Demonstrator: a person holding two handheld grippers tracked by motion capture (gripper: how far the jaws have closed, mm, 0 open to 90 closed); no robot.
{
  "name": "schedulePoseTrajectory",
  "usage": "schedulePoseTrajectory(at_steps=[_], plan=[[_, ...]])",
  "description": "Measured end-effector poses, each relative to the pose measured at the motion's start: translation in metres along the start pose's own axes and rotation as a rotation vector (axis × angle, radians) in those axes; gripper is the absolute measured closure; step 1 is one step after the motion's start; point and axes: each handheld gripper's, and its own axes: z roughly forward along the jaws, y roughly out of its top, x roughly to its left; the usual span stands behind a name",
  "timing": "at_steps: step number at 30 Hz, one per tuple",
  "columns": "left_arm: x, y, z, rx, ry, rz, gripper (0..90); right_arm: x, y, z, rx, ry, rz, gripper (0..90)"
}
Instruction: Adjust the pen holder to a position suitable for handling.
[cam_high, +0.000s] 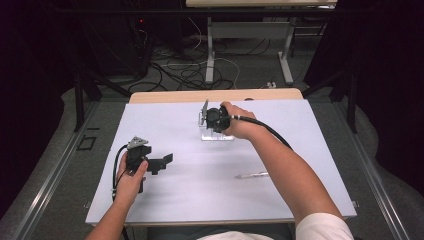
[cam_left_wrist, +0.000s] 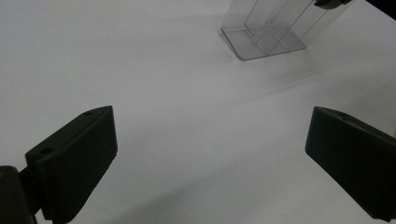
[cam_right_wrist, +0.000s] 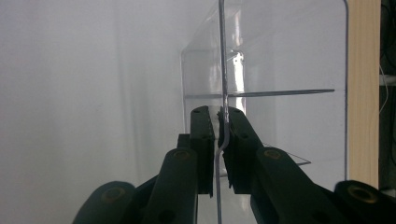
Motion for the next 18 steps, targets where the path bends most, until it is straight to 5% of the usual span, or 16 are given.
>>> schedulePoseTrajectory(at_steps=[11, 18], plan=[[-0.0003, -0.0003, 0.0013, 0.0, -0.004, 0.003, 2.4, 0.0021, 0.0003, -0.001, -0.005, 0.041, -0.034, 87.7], [-0.0001, -0.0004, 0.0011, 0.001, -0.002, 0.002, 2.4, 0.0052, 0.0006, -0.0036, 0.016, 0.021, -0.052, 88.8]])
